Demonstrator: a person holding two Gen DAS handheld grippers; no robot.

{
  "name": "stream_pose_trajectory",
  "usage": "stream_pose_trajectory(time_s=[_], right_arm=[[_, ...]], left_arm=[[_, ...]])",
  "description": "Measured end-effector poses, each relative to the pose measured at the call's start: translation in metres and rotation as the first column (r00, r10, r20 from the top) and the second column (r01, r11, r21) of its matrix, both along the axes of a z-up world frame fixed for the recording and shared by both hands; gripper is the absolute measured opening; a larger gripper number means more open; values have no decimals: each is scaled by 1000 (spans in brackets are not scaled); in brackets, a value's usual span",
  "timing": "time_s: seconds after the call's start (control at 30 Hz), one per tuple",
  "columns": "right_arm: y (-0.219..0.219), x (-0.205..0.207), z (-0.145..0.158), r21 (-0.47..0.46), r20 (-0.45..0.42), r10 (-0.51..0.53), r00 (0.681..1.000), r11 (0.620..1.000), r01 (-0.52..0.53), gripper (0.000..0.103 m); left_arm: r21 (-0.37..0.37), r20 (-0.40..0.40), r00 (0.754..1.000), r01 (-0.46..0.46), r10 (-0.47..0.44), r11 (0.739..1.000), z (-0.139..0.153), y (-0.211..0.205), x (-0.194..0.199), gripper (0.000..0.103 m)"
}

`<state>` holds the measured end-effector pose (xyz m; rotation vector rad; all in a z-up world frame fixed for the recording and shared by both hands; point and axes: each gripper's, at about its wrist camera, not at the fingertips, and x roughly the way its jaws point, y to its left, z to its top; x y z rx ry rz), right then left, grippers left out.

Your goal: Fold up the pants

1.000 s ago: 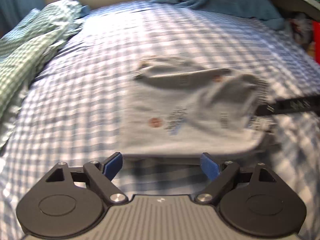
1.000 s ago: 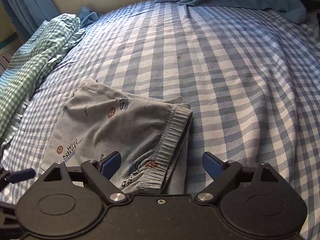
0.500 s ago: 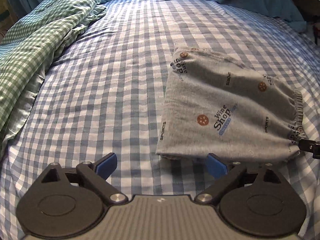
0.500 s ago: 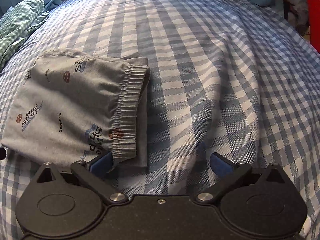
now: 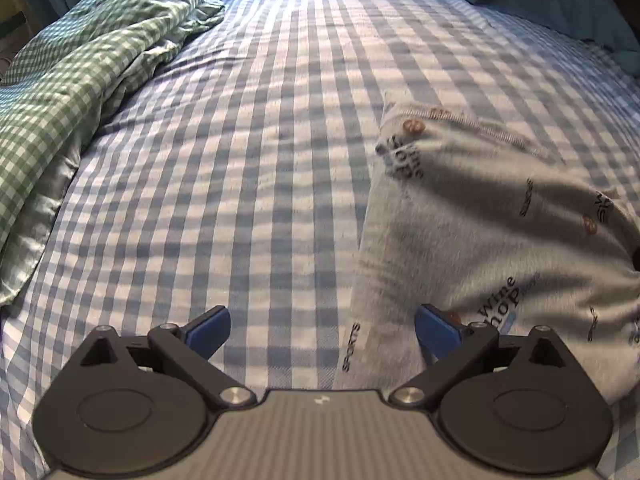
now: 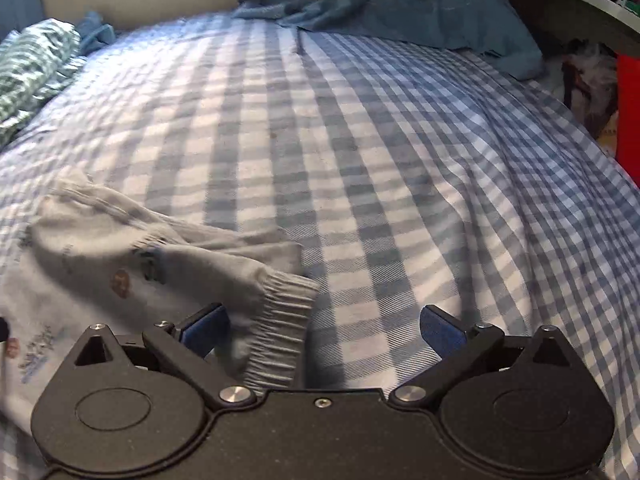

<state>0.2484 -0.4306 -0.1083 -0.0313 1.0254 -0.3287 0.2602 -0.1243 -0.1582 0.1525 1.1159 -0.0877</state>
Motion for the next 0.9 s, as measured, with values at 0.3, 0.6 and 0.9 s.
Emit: stream_pose_trajectory(time_s=[0.3,0.6,0.9], right_arm=[[-11,-10,24,89,130,41,991,995,-53,102],[18,38,7,93,112,189,976,975,-200,102],[8,44,1,39,102,216,971,974,-221,102]], left_arm=[[-90,71,997,-3,10,996,26,4,4,103],[-14,140,981,138,-135,990,17,-73,87,103],[96,105,975,186,-196,978,-3,-95,104,103]])
